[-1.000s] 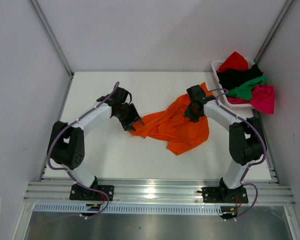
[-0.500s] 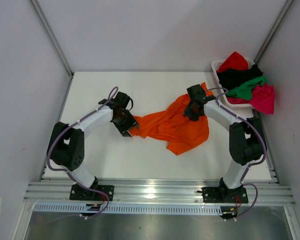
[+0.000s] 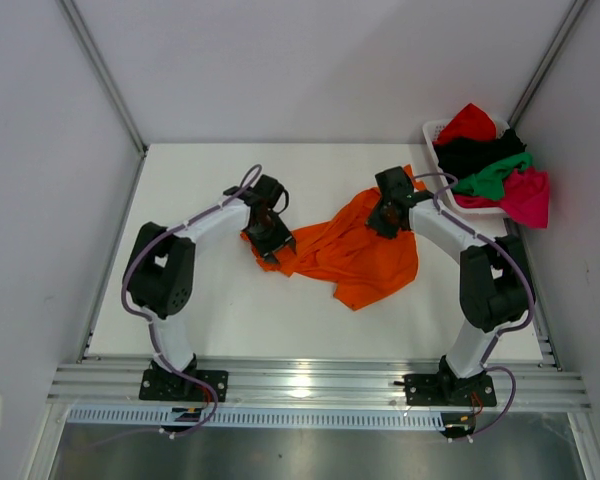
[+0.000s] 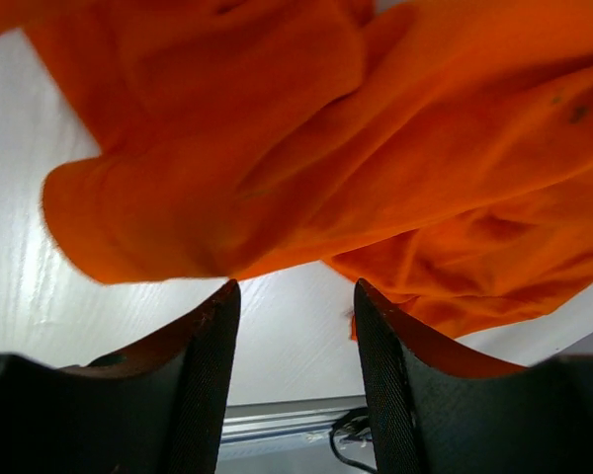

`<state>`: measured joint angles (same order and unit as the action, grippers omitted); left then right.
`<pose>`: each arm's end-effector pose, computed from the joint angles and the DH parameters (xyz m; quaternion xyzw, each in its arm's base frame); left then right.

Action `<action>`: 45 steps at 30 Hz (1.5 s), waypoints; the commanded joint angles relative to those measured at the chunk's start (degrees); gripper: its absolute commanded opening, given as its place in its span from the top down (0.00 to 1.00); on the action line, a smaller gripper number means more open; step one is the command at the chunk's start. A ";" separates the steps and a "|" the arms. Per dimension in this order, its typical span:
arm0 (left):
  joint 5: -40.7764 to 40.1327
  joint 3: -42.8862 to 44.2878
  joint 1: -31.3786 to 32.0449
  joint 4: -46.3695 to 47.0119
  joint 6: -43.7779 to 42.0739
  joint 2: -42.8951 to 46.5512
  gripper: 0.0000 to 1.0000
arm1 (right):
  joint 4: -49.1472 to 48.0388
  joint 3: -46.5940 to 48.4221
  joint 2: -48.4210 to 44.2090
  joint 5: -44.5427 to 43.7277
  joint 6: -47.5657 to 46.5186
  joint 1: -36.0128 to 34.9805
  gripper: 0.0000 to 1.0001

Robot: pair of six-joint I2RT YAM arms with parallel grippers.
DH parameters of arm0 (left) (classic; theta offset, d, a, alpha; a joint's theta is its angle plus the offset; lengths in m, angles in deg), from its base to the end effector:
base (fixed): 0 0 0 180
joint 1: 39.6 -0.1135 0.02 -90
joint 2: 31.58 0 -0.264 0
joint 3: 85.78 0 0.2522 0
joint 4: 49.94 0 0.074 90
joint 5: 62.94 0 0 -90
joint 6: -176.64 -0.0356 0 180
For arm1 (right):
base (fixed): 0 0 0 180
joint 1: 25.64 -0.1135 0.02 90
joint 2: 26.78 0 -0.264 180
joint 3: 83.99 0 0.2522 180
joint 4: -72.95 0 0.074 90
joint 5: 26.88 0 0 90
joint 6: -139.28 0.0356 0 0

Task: Fold and stack the t-shirts
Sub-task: Flatten the tshirt out

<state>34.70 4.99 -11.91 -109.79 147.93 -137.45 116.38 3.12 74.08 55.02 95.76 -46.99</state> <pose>0.3202 -0.1734 0.1962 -0.2776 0.9495 -0.1387 0.0469 0.3501 0.1315 0.2210 0.2276 0.9296 0.1010 0.2717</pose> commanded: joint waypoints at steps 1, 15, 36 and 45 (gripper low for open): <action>-0.87 8.12 0.18 -2.25 -2.14 -3.37 0.47 | -1.11 3.38 0.82 0.72 0.37 0.34 0.62; -3.60 17.31 -1.31 -14.06 -7.95 0.73 0.47 | 0.42 3.49 -2.94 -2.70 0.11 -3.17 0.62; -16.24 -27.35 9.57 15.31 1.27 24.04 0.46 | -24.22 -23.58 -18.06 -16.42 0.37 -12.14 0.62; -21.44 -28.68 14.68 28.94 14.29 13.59 0.47 | -27.38 -25.70 -18.51 -15.11 -1.65 -12.14 0.62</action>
<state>16.32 -25.06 1.33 -88.78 156.26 -120.42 92.38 -22.04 56.90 40.44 95.63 -58.92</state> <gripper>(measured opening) 0.525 0.379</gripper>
